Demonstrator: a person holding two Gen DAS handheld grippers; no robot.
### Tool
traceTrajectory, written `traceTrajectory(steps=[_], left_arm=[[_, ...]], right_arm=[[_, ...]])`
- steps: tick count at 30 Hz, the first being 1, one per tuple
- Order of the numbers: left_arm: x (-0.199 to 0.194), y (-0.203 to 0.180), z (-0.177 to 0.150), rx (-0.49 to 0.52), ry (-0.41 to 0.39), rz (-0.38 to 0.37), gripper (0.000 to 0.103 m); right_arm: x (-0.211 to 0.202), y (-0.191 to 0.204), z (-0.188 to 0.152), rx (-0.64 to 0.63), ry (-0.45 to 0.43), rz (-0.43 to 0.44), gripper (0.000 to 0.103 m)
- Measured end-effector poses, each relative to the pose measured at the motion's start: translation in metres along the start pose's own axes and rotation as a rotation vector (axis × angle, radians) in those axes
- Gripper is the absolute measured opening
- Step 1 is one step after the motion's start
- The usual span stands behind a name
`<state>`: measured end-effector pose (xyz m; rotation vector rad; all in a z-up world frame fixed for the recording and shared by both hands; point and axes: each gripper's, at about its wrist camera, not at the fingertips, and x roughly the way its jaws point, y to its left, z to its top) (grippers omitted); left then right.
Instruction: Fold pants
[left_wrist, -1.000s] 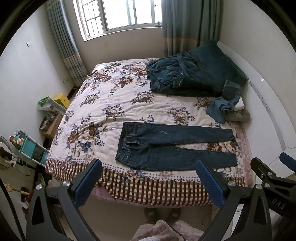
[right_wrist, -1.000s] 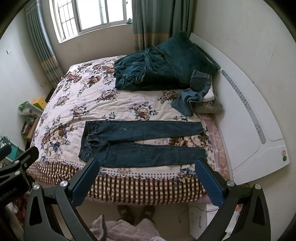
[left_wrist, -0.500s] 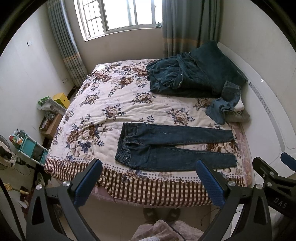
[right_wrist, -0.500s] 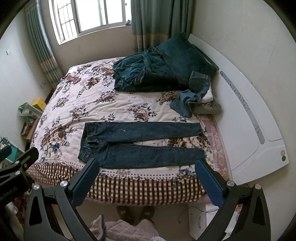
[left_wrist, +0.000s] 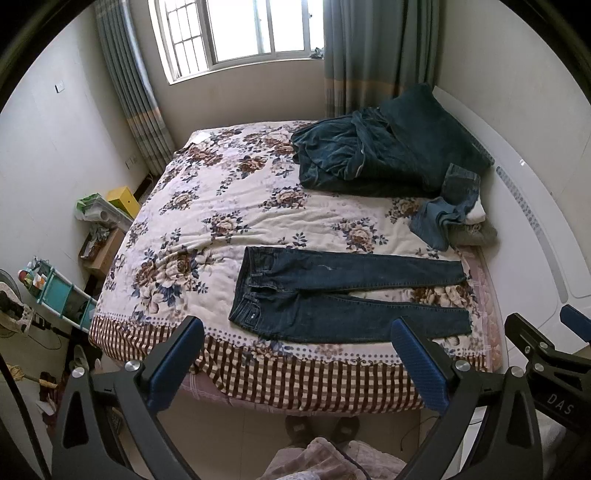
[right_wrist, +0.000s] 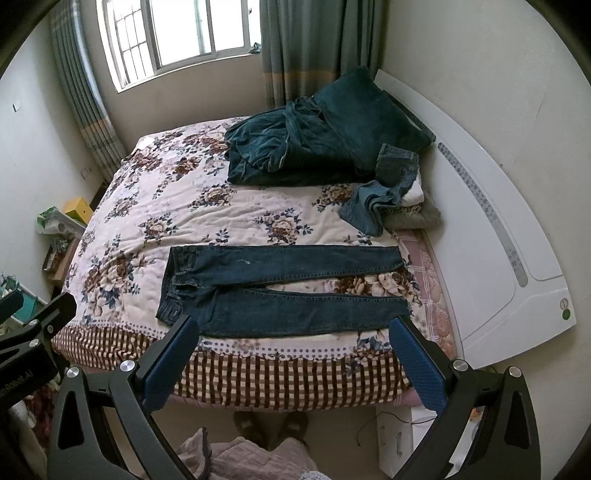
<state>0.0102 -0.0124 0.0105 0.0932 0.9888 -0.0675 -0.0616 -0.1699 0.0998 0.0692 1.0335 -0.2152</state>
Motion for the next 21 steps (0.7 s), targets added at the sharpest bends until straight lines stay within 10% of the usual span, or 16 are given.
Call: traceTrajectory(steps=[21], left_arm=[[-0.003,-0.004,0.011,0.0,-0.01,0.0,0.103]], right_arm=[[-0.015,-0.001,0.01,0.006,-0.014,0.003,0.103]])
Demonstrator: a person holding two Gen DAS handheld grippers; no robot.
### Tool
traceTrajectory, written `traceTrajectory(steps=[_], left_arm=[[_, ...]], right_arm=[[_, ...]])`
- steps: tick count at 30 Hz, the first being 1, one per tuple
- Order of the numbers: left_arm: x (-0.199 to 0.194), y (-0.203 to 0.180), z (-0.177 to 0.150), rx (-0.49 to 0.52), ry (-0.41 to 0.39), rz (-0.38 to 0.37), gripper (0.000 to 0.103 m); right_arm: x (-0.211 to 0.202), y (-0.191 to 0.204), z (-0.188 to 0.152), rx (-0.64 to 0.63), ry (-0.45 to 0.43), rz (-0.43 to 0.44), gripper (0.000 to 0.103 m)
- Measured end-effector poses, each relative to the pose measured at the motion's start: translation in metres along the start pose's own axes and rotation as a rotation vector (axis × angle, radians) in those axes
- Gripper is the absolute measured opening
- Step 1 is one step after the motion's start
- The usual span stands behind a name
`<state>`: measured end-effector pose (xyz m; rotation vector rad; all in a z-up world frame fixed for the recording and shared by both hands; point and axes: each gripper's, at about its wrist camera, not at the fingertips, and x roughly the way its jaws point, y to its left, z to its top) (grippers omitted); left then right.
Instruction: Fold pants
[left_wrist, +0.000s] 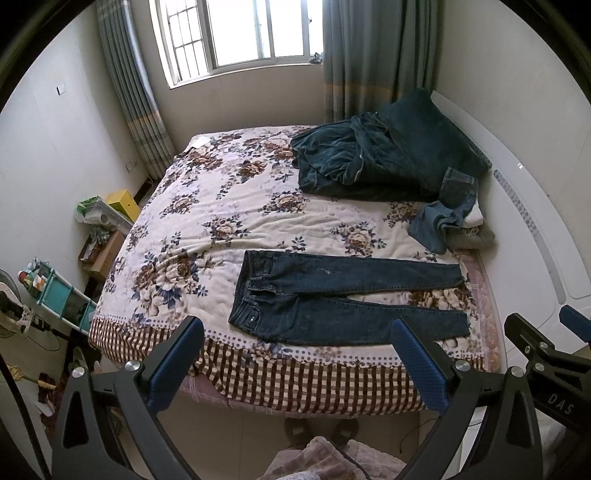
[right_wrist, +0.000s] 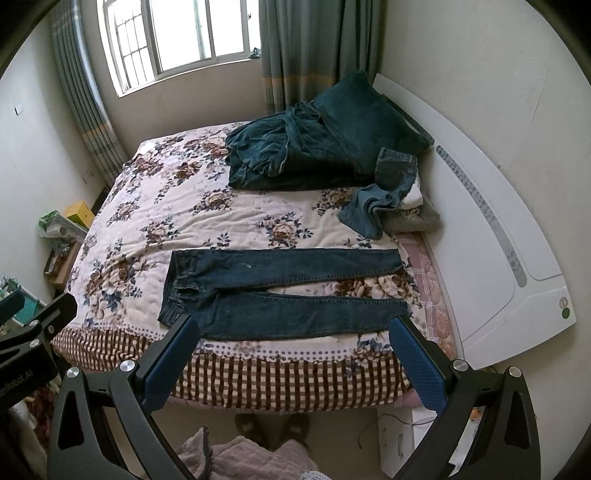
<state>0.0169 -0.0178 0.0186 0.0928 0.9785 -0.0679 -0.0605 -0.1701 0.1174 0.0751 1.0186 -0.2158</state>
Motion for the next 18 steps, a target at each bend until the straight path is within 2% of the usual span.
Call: traceTrajectory(steps=[4,7,12,18], left_arm=[[-0.001,-0.002,0.002,0.0,-0.003,0.001,0.103],[-0.002,-0.005,0.017,0.0,-0.003,-0.001,0.103],[-0.002,-0.005,0.017,-0.002,-0.014,0.0,0.103],[0.035,0.003,0.039,-0.021,-0.027,0.023,0.103]], right_arm=[[0.001,-0.003,-0.001,0.002,-0.001,0.003,0.103],[0.002,-0.002,-0.004,0.002,-0.001,0.004,0.103],[0.003,-0.001,-0.005,0.009,-0.004,-0.005,0.103],[0.029,0.003,-0.007,0.044,-0.019,-0.053,0.103]])
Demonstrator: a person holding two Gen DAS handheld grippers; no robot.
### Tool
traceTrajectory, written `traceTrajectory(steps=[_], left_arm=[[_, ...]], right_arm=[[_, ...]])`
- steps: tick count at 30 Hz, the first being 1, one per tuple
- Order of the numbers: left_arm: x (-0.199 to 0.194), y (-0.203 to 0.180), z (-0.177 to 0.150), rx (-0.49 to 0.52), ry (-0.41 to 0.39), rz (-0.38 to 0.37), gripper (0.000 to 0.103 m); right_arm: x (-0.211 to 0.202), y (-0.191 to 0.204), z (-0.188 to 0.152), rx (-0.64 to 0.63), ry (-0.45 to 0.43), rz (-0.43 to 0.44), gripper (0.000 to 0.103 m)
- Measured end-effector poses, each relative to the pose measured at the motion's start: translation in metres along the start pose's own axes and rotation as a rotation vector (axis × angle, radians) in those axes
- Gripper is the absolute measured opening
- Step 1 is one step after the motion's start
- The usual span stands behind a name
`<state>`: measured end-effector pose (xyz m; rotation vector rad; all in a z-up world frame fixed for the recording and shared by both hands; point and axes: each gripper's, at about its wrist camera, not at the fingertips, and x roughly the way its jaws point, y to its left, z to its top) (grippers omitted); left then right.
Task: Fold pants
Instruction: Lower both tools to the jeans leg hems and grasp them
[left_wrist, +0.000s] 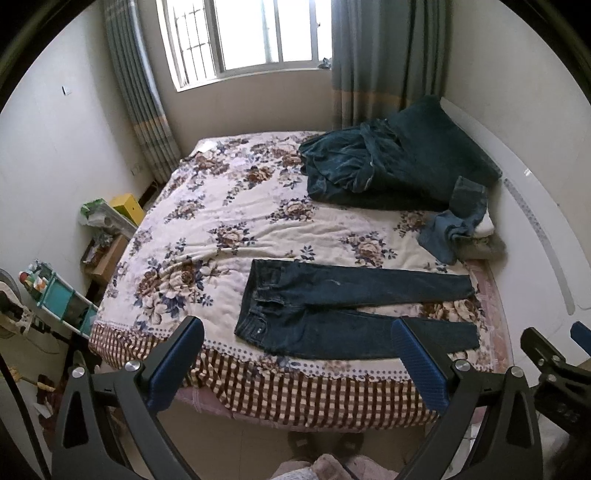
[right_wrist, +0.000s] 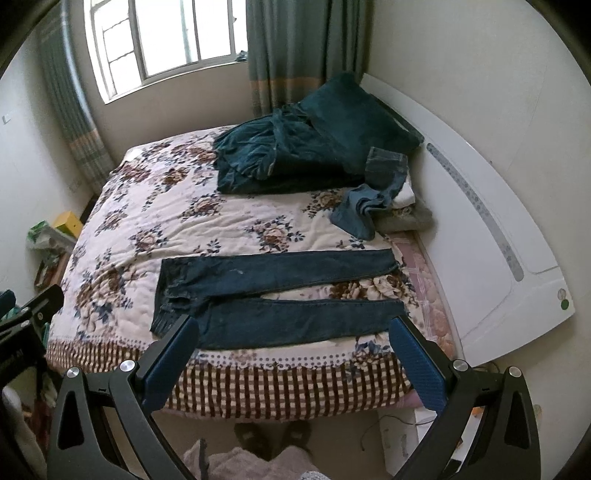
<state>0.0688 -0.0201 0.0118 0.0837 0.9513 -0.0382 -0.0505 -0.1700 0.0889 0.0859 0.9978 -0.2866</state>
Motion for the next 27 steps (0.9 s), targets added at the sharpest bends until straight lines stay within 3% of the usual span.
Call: traceTrajectory(steps=[8,14,22,27], left_arm=[[0.077,0.009,0.005,0.022,0.051,-0.009,0.103],[0.151,-0.003,0.008,0.022,0.133,-0.009,0.103],[0.267,-0.033,0.022,-0.007,0.238,0.075,0.103],[0.351,-0.053,0.03,-0.021,0.33,0.088,0.103]], right_arm=[[0.071,0.009,0.008,0.048,0.024,-0.048,0.103],[0.161,-0.003,0.012,0.096,0.095,-0.038,0.103],[0.329,-0.057,0.047,0.118,0.256,-0.022,0.103],[0.46,-0.084,0.073,0.066,0.378,-0.019,0.103]])
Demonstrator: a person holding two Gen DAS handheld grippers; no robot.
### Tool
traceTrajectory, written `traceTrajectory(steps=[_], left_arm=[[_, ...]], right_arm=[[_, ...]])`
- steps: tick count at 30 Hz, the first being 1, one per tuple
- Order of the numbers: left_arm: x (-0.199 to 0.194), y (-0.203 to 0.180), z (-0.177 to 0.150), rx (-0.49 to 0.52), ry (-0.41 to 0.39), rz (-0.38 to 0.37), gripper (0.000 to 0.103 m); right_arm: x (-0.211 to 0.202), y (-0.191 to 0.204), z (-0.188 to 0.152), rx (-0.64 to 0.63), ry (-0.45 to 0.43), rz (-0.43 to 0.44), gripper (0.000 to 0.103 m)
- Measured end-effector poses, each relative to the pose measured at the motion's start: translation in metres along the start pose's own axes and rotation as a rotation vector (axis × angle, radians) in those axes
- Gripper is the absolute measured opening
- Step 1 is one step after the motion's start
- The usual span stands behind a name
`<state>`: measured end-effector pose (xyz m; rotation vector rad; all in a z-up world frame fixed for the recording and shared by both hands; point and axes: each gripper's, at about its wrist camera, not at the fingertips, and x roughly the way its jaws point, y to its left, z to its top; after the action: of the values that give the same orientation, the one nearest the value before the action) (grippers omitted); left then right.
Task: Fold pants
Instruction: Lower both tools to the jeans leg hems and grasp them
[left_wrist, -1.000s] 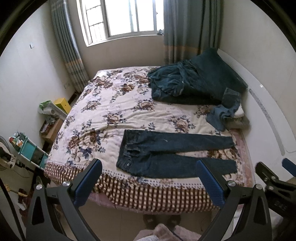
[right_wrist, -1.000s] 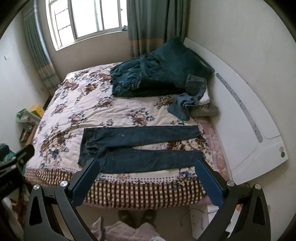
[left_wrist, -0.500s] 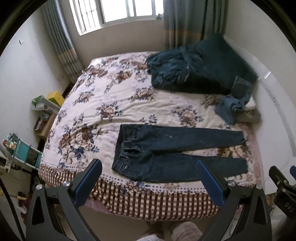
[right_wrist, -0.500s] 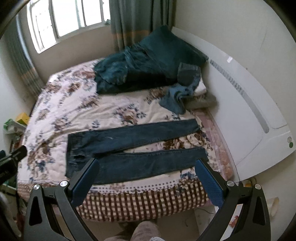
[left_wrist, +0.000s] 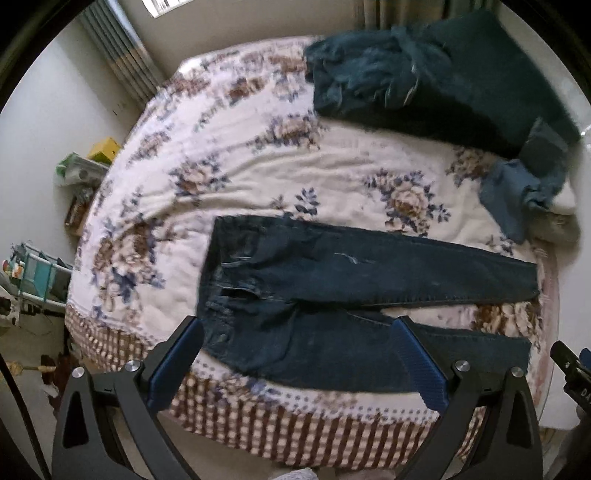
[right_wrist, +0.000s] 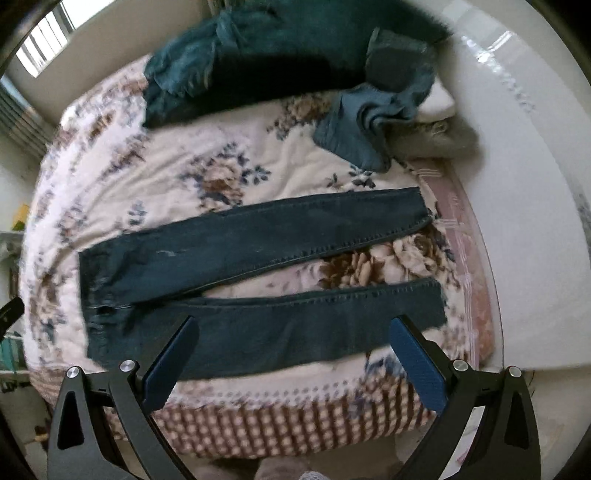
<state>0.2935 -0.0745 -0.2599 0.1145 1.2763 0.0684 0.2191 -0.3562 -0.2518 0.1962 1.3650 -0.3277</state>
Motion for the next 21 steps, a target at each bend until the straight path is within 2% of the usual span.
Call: traceTrajectory(steps=[4,7,11,14,16,18,21], left_arm=[[0.082,-0.036,0.029,0.054,0.055,0.024,0.103],[0.153,-0.07,0.049,0.144,0.101,0.024,0.103],[0.26,-0.121,0.07,0.352,0.164,0.037,0.103],[0.323,-0.151,0.073,0.517,0.205,0.043,0.103],[0.348,-0.162,0.07,0.609,0.226,0.038,0.103],[0.366,-0.171,0.068,0.704,0.219,0.022,0.103],[0.367,-0.169,0.071,0.751,0.187,-0.056,0.101]], right_arm=[[0.09,-0.002,0.047,-0.077,0.088,-0.01,0.103],[0.17,0.006,0.081,-0.157,0.158,-0.008,0.103],[0.283,0.03,0.117,-0.342,0.234,-0.097,0.103],[0.359,0.049,0.133,-0.49,0.315,-0.124,0.103],[0.391,0.058,0.139,-0.574,0.349,-0.144,0.103],[0.417,0.073,0.145,-0.686,0.352,-0.126,0.103],[0.429,0.086,0.15,-0.786,0.342,-0.097,0.103]])
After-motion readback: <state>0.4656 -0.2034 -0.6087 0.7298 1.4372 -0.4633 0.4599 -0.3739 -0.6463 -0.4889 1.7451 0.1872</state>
